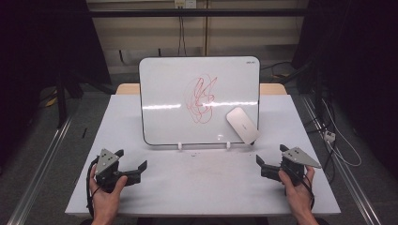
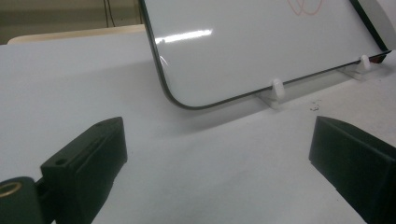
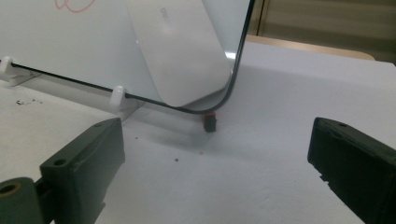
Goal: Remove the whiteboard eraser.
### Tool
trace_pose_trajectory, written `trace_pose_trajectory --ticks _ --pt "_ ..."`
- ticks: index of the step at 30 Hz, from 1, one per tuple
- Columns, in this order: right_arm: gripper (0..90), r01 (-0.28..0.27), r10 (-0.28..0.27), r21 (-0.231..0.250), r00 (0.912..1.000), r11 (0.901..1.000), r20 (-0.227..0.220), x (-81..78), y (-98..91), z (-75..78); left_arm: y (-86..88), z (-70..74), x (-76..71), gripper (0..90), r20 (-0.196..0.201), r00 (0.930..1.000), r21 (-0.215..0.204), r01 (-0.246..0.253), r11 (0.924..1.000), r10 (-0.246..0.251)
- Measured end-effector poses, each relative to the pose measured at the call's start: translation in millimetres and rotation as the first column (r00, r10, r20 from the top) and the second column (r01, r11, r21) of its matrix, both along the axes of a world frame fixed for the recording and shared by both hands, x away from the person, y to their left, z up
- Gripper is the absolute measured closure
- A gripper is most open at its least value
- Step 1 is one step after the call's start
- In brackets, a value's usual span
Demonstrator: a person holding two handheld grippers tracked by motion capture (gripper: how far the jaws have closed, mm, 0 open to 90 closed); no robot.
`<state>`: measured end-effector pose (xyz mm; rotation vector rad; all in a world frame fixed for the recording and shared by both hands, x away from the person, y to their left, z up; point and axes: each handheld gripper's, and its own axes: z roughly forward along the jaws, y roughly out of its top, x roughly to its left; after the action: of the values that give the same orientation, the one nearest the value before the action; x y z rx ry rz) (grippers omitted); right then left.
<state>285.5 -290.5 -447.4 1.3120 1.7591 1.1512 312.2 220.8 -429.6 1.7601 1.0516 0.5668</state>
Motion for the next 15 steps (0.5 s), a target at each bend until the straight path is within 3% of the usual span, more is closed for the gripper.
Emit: trace_pose_trajectory --ticks 5,9,11,15 --pt "4.8 -0.014 0.014 -0.006 0.9997 0.9999 -0.018 1.2 0.7 0.0 0.5 0.6 1.0 4.3 -0.007 1.0 -0.005 0.003 1.0 -0.003" --pt "5.2 -0.003 0.0 -0.052 0.9983 0.9986 -0.059 2.9 2.2 0.5 -0.2 0.7 1.6 4.8 -0.007 1.0 0.008 0.005 1.0 -0.004" --pt "3.6 -0.012 0.009 -0.043 0.9968 0.999 -0.079 4.2 3.0 1.2 -0.4 -0.6 2.8 4.9 -0.016 0.9999 0.015 0.003 0.9999 -0.003" --pt "3.3 -0.034 0.031 -0.049 0.9967 0.9982 -0.075 4.1 6.7 4.5 0.4 -1.0 3.5 4.9 -0.013 0.9999 0.02 0.01 0.9997 -0.01"
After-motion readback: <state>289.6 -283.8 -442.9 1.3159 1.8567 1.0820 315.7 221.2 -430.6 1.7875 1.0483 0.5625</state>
